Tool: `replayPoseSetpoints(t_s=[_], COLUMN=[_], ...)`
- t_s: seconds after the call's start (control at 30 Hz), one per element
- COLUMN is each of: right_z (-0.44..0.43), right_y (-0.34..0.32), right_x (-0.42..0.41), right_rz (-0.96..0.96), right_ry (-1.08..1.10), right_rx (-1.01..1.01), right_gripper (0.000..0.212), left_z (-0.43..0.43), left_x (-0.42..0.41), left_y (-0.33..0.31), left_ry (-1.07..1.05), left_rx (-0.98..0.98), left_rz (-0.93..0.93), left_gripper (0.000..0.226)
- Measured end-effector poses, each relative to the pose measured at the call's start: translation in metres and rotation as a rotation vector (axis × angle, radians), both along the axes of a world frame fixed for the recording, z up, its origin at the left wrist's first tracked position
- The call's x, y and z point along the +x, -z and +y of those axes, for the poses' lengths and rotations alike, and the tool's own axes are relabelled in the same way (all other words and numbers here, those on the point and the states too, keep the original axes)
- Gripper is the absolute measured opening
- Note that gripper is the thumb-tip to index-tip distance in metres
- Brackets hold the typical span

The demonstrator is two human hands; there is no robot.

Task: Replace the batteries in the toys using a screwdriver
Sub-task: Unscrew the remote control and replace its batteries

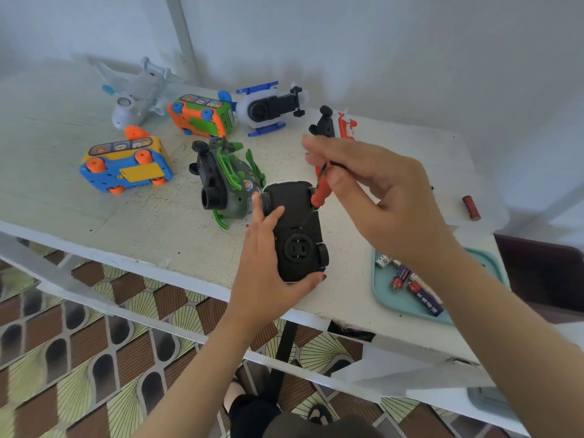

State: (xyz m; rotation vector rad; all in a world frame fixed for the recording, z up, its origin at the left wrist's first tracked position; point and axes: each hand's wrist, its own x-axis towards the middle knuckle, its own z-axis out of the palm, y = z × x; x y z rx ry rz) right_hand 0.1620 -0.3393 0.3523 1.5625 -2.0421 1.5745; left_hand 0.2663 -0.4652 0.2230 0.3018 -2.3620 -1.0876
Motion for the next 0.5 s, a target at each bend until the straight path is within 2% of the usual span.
replayPoseSetpoints(t_s=[0.07,0.1,0.2,0.3,0.37,0.47,0.5], right_z=[0.0003,0.0002,-0.0002,-0.0016,-0.0012,0.0001,-0.0001], right_y=[-0.0022,-0.0023,0.0011,0.0055,0.0032,-0.0025,-0.0034], right_x=[0.0005,-0.0001,-0.0023,-0.0007,0.0006,0.0035,0.0037], right_rz=[-0.087,-0.066,0.194,0.321,0.228,-0.096,-0.127], right_ry=[-0.013,0.029,0.207,0.236,0.137,-0.06,-0.065], right_rx=[-0.031,-0.044,-0.023,0.065,0.073,0.033,0.015], right_gripper=[0.032,0.028,0.018,0.035,0.038,0.039,0.038], left_z=[0.0003,0.0002,-0.0004,-0.001,-0.001,-0.0007,-0.0007], left_x=[-0.0002,-0.0001,-0.0002,-0.0005,-0.0001,0.0007,0.0009], left_y=[-0.0001,-0.0001,0.0008,0.0014,0.0017,0.002,0.002], left_ry=[0.0,0.001,0.002,0.008,0.014,0.015,0.014], left_rx=[-0.013,-0.018,-0.022,-0.018,-0.014,-0.018,-0.019], left_rz=[0.005,0.008,0.007,0.008,0.01,0.01,0.009], left_gripper=[0.1,0.1,0.1,0.1,0.099,0.099,0.1])
